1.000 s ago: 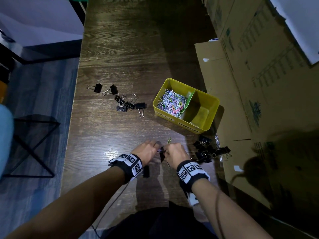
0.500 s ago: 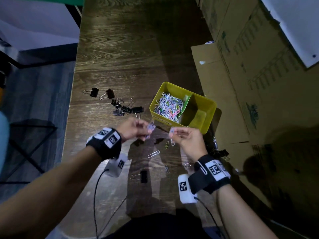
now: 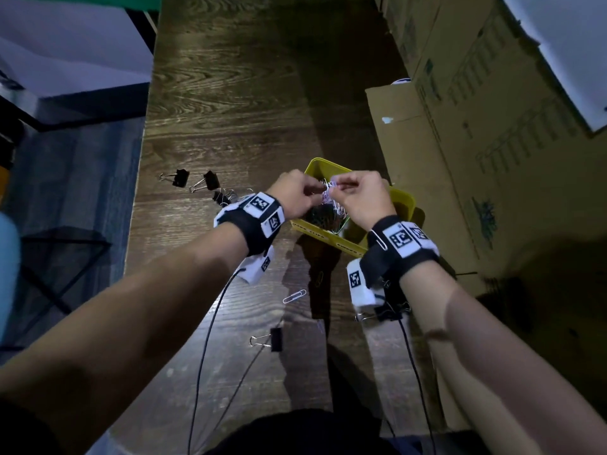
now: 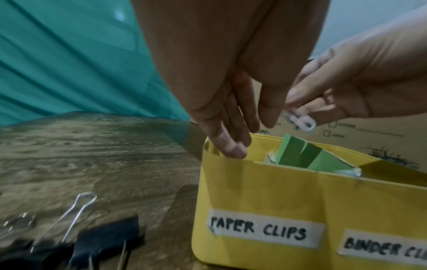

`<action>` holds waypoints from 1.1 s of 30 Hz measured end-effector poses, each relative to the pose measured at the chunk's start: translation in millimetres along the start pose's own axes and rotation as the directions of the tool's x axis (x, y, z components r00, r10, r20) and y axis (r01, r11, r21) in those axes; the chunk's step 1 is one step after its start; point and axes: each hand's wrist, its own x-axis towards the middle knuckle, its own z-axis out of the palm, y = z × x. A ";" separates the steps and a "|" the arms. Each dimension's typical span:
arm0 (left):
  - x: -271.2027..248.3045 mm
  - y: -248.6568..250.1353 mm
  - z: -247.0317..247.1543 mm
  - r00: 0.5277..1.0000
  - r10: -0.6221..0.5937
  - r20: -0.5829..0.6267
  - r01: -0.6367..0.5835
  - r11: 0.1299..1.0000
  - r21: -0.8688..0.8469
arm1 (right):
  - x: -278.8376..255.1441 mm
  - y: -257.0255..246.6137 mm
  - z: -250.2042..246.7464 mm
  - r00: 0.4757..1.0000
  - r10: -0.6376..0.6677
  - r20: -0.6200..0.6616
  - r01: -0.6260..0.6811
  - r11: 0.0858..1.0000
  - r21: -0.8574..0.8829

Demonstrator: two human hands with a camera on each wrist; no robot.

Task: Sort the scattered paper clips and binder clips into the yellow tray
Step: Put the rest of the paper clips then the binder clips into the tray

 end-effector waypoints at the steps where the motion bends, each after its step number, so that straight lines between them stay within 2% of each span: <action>1: -7.0 -3.2 1.5 0.999 0.002 -0.047 -0.005 0.998 -0.067 | 1.4 -0.4 2.9 1.000 0.005 0.027 -0.004 0.999 -0.040; 4: -32.5 -19.2 10.8 0.981 -0.035 -0.189 -0.010 0.973 -0.232 | 2.9 2.2 8.7 0.992 0.034 0.118 -0.012 0.983 -0.183; 6: -54.3 -31.1 21.7 0.971 -0.037 -0.238 -0.018 0.975 -0.223 | -2.2 2.2 8.4 0.990 0.012 0.138 0.028 0.957 -0.289; 7: -65.0 -37.6 29.3 0.972 -0.025 -0.236 -0.019 0.983 -0.181 | -6.9 1.0 7.7 0.989 -0.044 0.138 0.086 0.946 -0.313; 9: -86.3 -52.5 49.1 0.992 -0.015 -0.128 0.003 0.996 -0.092 | -20.6 -2.5 8.4 0.953 -0.232 0.197 0.283 0.915 -0.287; 10: -96.6 -59.2 61.3 0.999 -0.020 -0.035 0.019 0.999 -0.039 | -29.1 -2.4 10.4 0.913 -0.288 0.288 0.367 0.889 -0.274; 11: -105.5 -65.3 74.4 0.999 -0.014 0.050 0.012 1.000 0.024 | -37.1 -0.2 14.2 0.864 -0.288 0.413 0.424 0.858 -0.290; 13: -119.4 -70.9 97.6 0.982 0.025 0.185 -0.053 0.987 0.150 | -51.9 11.7 25.9 0.762 -0.157 0.628 0.493 0.769 -0.407; 14: -124.3 -70.2 105.9 0.974 0.041 0.223 -0.087 0.975 0.202 | -58.2 19.4 32.4 0.731 -0.097 0.676 0.529 0.706 -0.470; 16: -131.4 -66.3 117.7 0.969 0.067 0.239 -0.138 0.946 0.293 | -70.1 36.8 43.2 0.705 -0.033 0.708 0.576 0.609 -0.546; 20: -137.7 -58.9 125.6 0.962 0.055 0.267 -0.176 0.874 0.454 | -85.1 59.0 53.5 0.718 0.041 0.695 0.581 0.516 -0.630; 23: -136.9 -56.7 124.6 0.947 0.045 0.318 -0.205 0.846 0.493 | -91.0 65.1 53.4 0.765 0.066 0.641 0.520 0.523 -0.675; 25: -136.0 -56.0 123.5 0.929 0.096 0.358 -0.266 0.846 0.462 | -95.6 67.3 52.6 0.784 0.083 0.615 0.489 0.528 -0.694; 27: -138.3 -49.9 124.3 0.865 0.243 0.440 -0.422 0.825 0.376 | -98.5 70.9 53.6 0.795 0.058 0.603 0.484 0.538 -0.690; 29: -143.6 -40.0 127.8 0.766 0.339 0.546 -0.569 0.754 0.329 | -98.3 75.7 55.5 0.816 0.034 0.576 0.455 0.577 -0.678; 30: -145.8 -36.0 130.2 0.731 0.364 0.577 -0.617 0.713 0.332 | -98.3 77.1 55.0 0.833 0.033 0.553 0.421 0.611 -0.671; 33: -147.9 -28.0 134.6 0.684 0.384 0.621 -0.687 0.626 0.369 | -98.9 79.2 49.2 0.881 0.044 0.471 0.303 0.712 -0.634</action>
